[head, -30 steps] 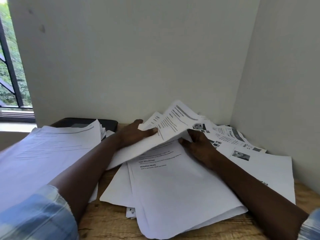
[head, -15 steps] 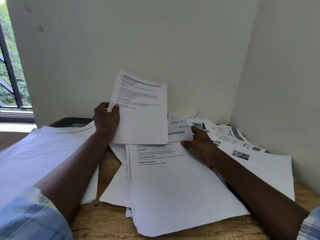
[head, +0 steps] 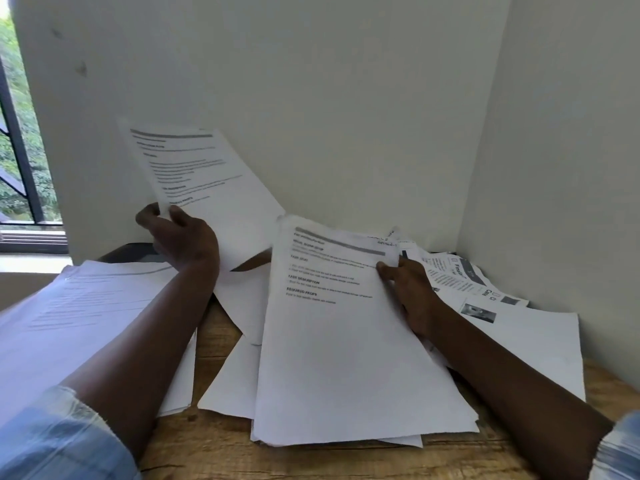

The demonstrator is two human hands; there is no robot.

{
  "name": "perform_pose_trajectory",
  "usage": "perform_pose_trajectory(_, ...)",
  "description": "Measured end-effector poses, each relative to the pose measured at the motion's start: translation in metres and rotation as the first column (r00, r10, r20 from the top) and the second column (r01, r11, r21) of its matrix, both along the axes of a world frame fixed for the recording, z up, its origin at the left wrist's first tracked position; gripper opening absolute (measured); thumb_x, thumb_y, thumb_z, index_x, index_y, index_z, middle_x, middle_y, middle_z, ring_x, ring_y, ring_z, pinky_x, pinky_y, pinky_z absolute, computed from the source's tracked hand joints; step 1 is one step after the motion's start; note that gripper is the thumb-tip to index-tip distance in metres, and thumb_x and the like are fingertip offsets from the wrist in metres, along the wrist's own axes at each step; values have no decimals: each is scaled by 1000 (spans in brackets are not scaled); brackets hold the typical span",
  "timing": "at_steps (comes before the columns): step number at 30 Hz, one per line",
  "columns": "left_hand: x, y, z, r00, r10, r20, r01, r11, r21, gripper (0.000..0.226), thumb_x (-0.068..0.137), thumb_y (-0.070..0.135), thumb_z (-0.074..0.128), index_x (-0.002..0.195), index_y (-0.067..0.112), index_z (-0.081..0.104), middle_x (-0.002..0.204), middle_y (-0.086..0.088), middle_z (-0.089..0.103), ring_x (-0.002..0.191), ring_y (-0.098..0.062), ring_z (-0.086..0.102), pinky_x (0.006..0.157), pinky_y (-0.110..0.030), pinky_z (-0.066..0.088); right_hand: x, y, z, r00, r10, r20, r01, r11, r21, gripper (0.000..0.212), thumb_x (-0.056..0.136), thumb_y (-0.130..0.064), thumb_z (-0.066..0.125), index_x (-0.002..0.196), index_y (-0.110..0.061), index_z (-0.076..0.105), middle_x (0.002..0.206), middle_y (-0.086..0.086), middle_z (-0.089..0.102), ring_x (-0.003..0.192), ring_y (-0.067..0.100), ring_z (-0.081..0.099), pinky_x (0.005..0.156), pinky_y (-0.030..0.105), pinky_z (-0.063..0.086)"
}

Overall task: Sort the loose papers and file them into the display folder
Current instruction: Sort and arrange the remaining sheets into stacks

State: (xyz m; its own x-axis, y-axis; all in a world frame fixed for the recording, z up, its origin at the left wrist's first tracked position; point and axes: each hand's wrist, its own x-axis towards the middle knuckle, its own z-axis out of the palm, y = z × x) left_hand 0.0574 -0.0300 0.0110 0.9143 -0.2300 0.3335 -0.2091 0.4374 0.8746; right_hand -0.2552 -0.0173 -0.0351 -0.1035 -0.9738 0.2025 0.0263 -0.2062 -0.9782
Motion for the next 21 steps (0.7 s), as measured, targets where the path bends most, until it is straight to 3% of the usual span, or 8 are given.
perform_pose_trajectory(3, -5, -1, -2, 998, -28, 62, 27, 1000, 17, 34, 104, 16, 42, 136, 6, 49, 129, -12, 65, 119, -32, 59, 88, -23, 38, 0, -3, 0, 999, -52, 6, 52, 998, -25, 24, 99, -14, 63, 121, -18, 69, 120, 8, 71, 111, 30, 67, 103, 48, 53)
perform_pose_trajectory(7, -14, -12, -8, 947, -278, 159, 266, 960, 93, 26, 101, 11, 49, 121, 2, 64, 117, -18, 68, 110, -36, 64, 88, -33, 48, -2, -3, 0, 992, -61, 108, 65, 997, -37, 21, 98, -9, 64, 119, -12, 69, 110, 8, 75, 98, 26, 71, 90, 40, 59)
perform_pose_trajectory(8, -18, -13, -8, 889, -447, 102, 440, 894, 85, 22, 101, 10, 51, 115, 6, 67, 110, -14, 70, 103, -35, 67, 82, -33, 51, -2, -4, 1, 988, -68, 142, 73, 997, -29, 17, 98, -8, 64, 112, -12, 71, 103, 6, 76, 91, 24, 71, 85, 35, 58)
perform_pose_trajectory(10, -30, -8, -7, 617, -785, -59, 787, 612, 81, 21, 103, 7, 51, 114, 9, 68, 109, -10, 73, 95, -30, 70, 80, -34, 58, -4, -6, 0, 976, -104, 189, 109, 994, -16, 6, 93, -10, 69, 94, -16, 71, 89, 2, 73, 80, 21, 66, 79, 32, 54)
perform_pose_trajectory(12, -41, 0, -6, 289, -944, -158, 952, 266, 150, 29, 105, 9, 48, 128, 4, 65, 124, -18, 71, 108, -34, 70, 93, -44, 58, -6, -8, 2, 963, -144, 228, 143, 990, 20, 16, 78, -22, 79, 80, -18, 63, 84, 6, 66, 78, 22, 60, 80, 38, 51)
perform_pose_trajectory(13, -45, 6, -6, 180, -965, -189, 966, 137, 219, 32, 105, 13, 49, 131, 3, 65, 127, -19, 70, 112, -36, 69, 96, -46, 57, -10, -13, 1, 957, -148, 248, 142, 989, 43, 25, 68, -27, 81, 82, -18, 62, 88, 10, 64, 82, 23, 58, 83, 43, 53)
perform_pose_trajectory(17, -54, 19, -3, 21, -957, -290, 905, -104, 411, 33, 106, 25, 51, 121, 6, 72, 121, -14, 74, 97, -26, 73, 81, -37, 61, -18, -20, 1, 950, -143, 276, 100, 981, 164, 30, 77, -20, 76, 102, -7, 68, 110, 16, 70, 103, 36, 67, 100, 60, 51)
perform_pose_trajectory(21, -49, 14, -5, -56, -955, -292, 904, -173, 392, 62, 101, 64, 46, 137, 17, 66, 136, -12, 68, 124, -31, 65, 105, -47, 51, -18, -18, 0, 958, -146, 248, 110, 982, 155, 45, 83, -6, 78, 125, -7, 61, 118, 19, 70, 108, 39, 69, 94, 60, 56)
